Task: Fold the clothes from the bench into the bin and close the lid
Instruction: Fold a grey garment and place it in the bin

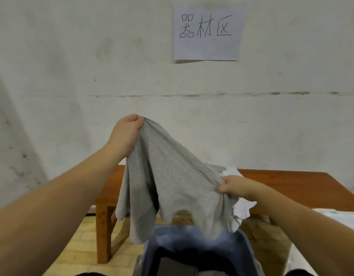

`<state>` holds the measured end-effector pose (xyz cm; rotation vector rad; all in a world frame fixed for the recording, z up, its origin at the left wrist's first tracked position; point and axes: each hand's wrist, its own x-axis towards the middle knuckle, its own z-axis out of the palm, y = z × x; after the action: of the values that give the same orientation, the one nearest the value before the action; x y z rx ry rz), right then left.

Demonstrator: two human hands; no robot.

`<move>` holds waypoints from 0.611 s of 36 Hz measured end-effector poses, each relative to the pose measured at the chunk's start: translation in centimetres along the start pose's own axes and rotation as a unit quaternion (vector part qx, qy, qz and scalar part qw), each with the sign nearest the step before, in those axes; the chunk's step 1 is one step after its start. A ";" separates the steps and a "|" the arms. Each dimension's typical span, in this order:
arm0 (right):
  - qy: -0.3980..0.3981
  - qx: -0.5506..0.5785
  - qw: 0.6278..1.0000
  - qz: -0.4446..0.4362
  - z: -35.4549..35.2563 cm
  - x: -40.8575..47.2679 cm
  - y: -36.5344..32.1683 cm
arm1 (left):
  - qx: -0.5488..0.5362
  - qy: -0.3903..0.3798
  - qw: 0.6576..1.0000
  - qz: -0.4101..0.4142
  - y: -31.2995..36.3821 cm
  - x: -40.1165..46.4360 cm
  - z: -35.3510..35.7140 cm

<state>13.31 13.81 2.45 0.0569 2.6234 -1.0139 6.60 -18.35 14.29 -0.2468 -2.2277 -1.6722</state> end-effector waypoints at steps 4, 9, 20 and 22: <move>0.015 0.028 0.999 -0.025 -2.6 -1.3 0.0 | -0.005 0.003 0.999 -0.039 -1.3 0.4 -0.7; 0.038 0.150 0.986 -0.067 -4.4 -2.2 -1.0 | -0.005 0.005 0.996 -0.091 -3.6 0.8 -0.2; 0.071 0.499 0.843 -0.190 -4.5 -3.6 -9.8 | 0.001 -0.090 0.989 -0.117 -3.4 -2.0 4.8; 0.082 0.512 0.833 -0.194 -4.6 -3.6 -11.1 | 0.002 -0.121 0.987 -0.107 -3.3 -2.8 5.7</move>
<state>13.68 8.87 13.98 -0.1557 1.9111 -2.5353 7.16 -13.68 8.91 -0.2274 -2.5138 -1.8318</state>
